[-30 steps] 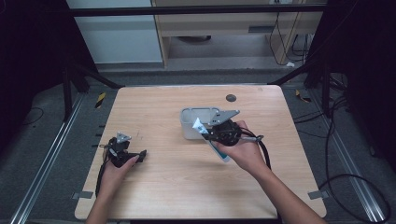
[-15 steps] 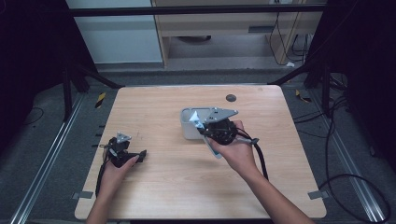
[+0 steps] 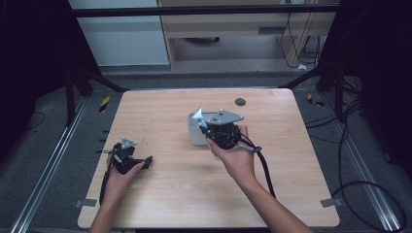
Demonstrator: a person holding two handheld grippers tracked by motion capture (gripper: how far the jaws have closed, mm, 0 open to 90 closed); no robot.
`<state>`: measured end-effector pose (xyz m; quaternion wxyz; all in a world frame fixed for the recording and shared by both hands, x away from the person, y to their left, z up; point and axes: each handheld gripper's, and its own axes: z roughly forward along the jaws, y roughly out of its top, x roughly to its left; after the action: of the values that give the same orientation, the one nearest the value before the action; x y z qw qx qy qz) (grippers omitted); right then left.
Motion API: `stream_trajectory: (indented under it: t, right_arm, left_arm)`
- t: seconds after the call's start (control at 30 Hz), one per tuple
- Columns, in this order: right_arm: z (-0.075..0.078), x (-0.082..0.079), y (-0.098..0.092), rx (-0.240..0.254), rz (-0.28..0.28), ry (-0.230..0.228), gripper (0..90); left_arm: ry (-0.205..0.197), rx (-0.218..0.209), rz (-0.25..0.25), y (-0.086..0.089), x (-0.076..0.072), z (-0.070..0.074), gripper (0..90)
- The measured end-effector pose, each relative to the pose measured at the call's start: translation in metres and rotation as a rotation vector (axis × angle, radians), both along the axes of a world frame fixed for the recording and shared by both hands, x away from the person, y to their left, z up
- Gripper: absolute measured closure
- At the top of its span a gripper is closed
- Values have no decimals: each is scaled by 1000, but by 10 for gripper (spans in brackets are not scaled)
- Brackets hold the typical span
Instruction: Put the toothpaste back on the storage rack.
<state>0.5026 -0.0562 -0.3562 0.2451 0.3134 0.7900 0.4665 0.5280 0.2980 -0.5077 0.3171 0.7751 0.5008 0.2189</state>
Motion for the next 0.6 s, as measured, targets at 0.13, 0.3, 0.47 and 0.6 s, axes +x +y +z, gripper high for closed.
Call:
stream_trajectory:
  t: [0.13,0.3,0.47,0.6]
  right_arm:
    - [6,0,6,35,-11,-10,792]
    - [18,3,13,54,-31,-36,792]
    - [29,12,17,96,-53,-53,792]
    - [38,20,18,127,-74,-71,791]
  left_arm:
    - [0,0,2,0,0,0,0]
    - [0,-1,2,0,0,0,0]
    - [0,0,1,0,0,0,0]
    - [0,0,1,0,0,0,0]
